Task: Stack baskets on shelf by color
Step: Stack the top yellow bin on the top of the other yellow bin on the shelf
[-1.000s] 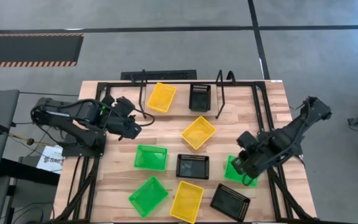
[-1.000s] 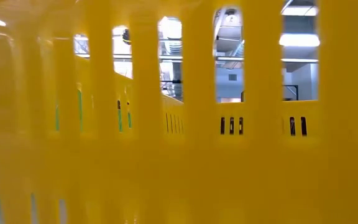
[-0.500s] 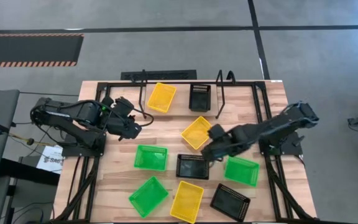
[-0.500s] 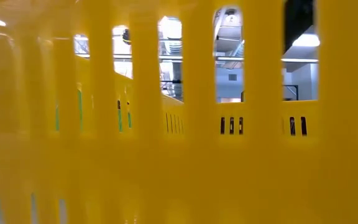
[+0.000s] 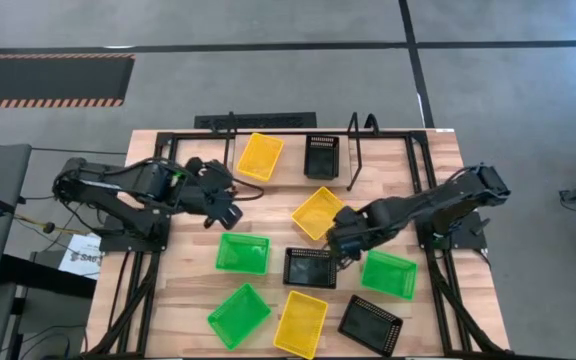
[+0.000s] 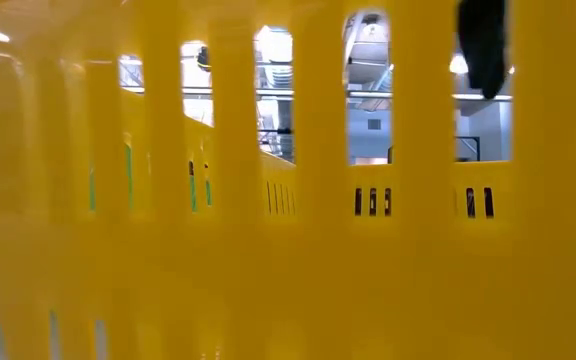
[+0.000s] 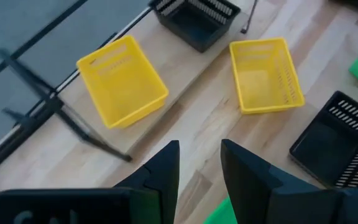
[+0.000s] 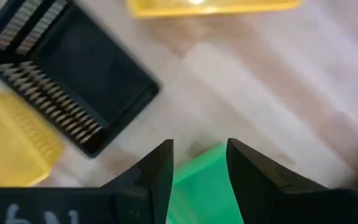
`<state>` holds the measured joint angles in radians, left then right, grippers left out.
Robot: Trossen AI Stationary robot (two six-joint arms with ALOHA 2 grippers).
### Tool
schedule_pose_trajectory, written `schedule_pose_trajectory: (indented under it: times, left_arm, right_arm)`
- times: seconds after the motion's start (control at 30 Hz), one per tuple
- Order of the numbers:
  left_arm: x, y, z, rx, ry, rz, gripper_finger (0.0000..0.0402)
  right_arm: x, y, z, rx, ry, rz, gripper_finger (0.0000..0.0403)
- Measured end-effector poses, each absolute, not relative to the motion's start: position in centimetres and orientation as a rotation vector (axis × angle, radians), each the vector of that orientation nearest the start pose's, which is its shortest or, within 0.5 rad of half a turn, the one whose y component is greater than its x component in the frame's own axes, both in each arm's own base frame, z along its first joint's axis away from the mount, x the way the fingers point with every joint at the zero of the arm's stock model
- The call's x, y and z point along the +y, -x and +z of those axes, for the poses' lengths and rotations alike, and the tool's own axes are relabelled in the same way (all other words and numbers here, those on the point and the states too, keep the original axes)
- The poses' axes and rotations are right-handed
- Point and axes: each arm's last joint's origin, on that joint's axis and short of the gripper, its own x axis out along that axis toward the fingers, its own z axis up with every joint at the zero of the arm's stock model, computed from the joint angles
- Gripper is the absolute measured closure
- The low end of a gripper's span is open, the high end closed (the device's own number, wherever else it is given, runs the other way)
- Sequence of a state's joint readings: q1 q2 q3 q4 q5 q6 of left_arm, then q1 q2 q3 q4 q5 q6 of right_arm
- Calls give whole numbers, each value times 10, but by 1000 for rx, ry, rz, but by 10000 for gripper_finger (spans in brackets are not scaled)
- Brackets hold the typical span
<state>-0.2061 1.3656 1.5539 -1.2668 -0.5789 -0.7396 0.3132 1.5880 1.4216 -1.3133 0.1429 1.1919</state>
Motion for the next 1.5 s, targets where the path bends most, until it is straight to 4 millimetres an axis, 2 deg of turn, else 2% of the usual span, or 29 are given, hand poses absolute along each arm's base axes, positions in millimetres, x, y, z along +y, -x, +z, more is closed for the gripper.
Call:
schedule_pose_trajectory:
  times: [0.1,0.27,0.37,0.57,0.73,0.9,1.13,1.5]
  left_arm:
    - [-35,-244,381,826,227,670,295]
    - [-35,-247,379,835,224,671,295]
    - [-35,-247,378,844,225,671,295]
    - [-36,-246,378,873,221,630,295]
    - [-37,-246,377,907,165,578,295]
    - [-37,-246,377,939,100,531,295]
    - [-37,-243,376,987,28,498,295]
    - [-36,-241,375,1017,-15,484,295]
  right_arm:
    - [76,-268,300,1167,-673,-797,234]
    - [69,-282,297,1046,-694,-830,229]
    - [68,-294,284,1042,-725,-877,228]
    - [67,-306,252,1045,-848,-1159,228]
    - [78,-317,234,975,-962,-1245,228]
    - [79,-327,217,909,-1042,-1342,228]
    - [67,-344,196,838,-1087,-1385,228]
    - [43,-351,197,781,-1071,-1391,228]
